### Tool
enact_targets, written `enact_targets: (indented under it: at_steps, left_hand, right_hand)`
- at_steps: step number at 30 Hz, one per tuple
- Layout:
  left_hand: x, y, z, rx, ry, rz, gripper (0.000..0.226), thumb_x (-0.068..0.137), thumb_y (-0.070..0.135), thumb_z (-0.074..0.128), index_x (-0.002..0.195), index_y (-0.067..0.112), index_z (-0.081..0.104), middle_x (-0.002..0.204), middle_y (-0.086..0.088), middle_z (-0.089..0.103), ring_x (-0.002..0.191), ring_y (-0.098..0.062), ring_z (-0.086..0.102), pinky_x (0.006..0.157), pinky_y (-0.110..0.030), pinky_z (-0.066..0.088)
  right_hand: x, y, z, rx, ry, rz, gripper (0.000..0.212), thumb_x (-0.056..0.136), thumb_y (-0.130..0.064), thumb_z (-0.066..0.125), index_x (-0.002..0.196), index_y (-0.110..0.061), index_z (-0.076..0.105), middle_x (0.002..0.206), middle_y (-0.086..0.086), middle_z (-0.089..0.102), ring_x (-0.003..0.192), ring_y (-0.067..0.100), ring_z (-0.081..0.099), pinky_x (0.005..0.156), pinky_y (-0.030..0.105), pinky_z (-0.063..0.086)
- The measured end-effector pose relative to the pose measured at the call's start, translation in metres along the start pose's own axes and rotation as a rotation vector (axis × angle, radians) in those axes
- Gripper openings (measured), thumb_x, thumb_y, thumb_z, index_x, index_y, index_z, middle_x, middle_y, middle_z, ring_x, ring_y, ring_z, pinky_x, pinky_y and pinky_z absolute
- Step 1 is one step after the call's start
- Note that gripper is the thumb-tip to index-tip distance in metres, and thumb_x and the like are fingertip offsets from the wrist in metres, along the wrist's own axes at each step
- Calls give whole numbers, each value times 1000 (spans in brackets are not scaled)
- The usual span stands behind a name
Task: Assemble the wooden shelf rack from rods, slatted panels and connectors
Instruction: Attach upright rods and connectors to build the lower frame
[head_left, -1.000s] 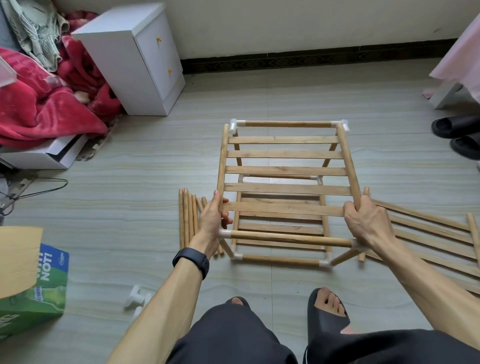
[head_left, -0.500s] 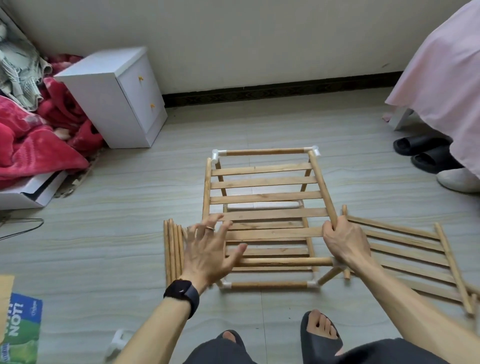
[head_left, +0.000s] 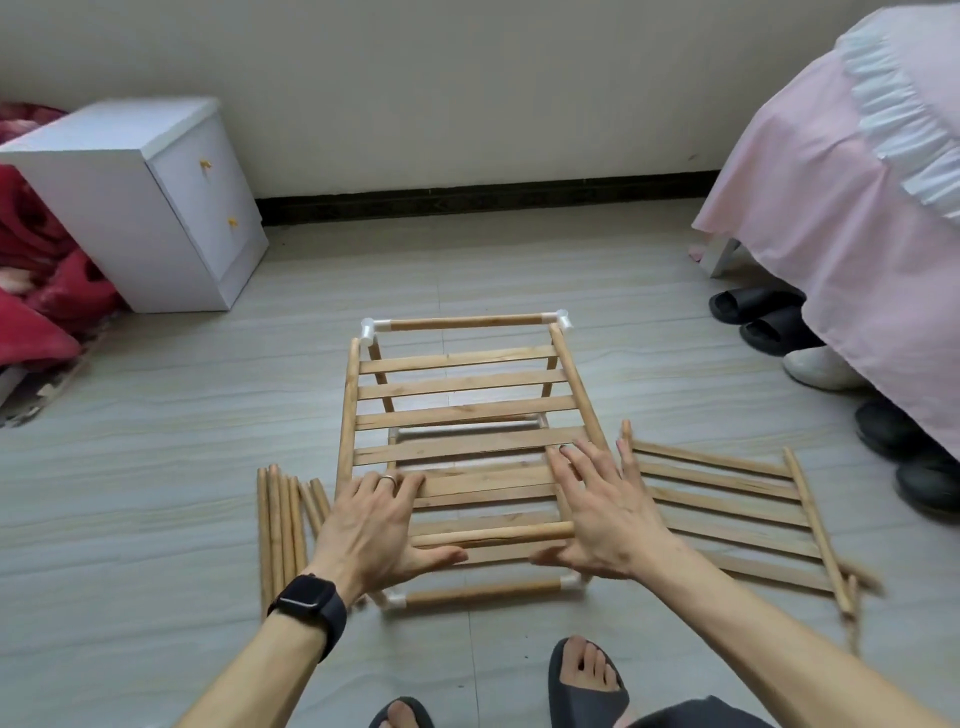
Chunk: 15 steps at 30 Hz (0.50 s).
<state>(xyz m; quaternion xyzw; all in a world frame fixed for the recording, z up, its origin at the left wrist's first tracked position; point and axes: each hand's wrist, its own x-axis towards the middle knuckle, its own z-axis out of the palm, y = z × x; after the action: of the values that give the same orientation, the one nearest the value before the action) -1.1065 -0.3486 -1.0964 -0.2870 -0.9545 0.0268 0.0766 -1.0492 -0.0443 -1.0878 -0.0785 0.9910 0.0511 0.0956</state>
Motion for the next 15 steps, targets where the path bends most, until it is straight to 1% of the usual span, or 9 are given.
enact_targets:
  at_steps: [1, 2, 3, 4, 5, 7, 10, 13, 15]
  left_hand:
    - [1, -1, 1, -12, -7, -1, 107, 70, 103, 20, 126, 20, 57, 99, -4, 63, 86, -22, 56, 80, -41, 49]
    - [2, -1, 2, -19, -5, 3, 107, 70, 103, 20, 125, 19, 58, 99, -4, 63, 85, -21, 55, 78, -40, 50]
    - [3, -2, 3, -21, -2, 7, 106, 71, 102, 20, 124, 19, 59, 98, -4, 63, 84, -21, 55, 77, -39, 50]
    - [4, -3, 3, -20, -1, 9, 106, 71, 102, 21, 123, 18, 60, 98, -4, 63, 84, -21, 56, 76, -39, 50]
    - [5, -4, 4, -20, -3, 11, 105, 71, 102, 22, 122, 18, 60, 98, -4, 64, 83, -21, 56, 75, -38, 51]
    - [6, -5, 3, -20, -1, 18, 103, 71, 102, 24, 118, 17, 62, 92, -3, 64, 79, -20, 56, 70, -37, 51]
    - [9, -5, 2, -30, -11, 17, 100, 70, 102, 27, 108, 17, 63, 80, -1, 61, 69, -18, 53, 62, -34, 49]
    - [11, -6, 0, -39, -31, 7, 100, 70, 102, 26, 110, 18, 63, 79, 1, 59, 67, -17, 50, 60, -32, 48]
    - [12, -6, -3, -31, -50, 1, 103, 70, 103, 23, 114, 19, 63, 82, 1, 60, 69, -16, 51, 63, -32, 49]
  right_hand:
    - [2, -1, -1, -24, 14, 27, 116, 73, -92, 31, 157, -12, 27, 154, 9, 38, 148, 32, 29, 122, 60, 4]
    - [4, -2, -1, -35, 60, 45, 99, 75, -76, 45, 149, -12, 38, 143, 9, 47, 140, 33, 38, 121, 59, 10]
    - [5, -4, -1, -33, 111, 62, 81, 70, -59, 54, 137, -13, 48, 130, 8, 54, 128, 32, 48, 116, 55, 21]
    - [5, -6, 0, -21, 158, 77, 69, 64, -47, 57, 125, -14, 55, 118, 7, 59, 117, 31, 53, 108, 51, 30]
    - [4, -8, 0, -7, 191, 88, 62, 60, -40, 57, 116, -15, 58, 110, 7, 61, 108, 31, 56, 100, 49, 36]
    - [3, -11, 1, 3, 232, 92, 56, 58, -35, 54, 109, -14, 61, 103, 8, 64, 100, 31, 58, 92, 48, 40]
    - [4, -11, 3, -13, 289, 101, 50, 60, -34, 51, 105, -14, 62, 98, 10, 65, 96, 32, 59, 90, 47, 39]
    - [7, -11, 3, -38, 265, 110, 47, 61, -35, 52, 103, -15, 62, 98, 9, 66, 96, 31, 59, 91, 48, 37]
    - [9, -10, 1, -41, 226, 112, 49, 61, -35, 51, 105, -16, 60, 101, 7, 65, 99, 31, 59, 98, 50, 35]
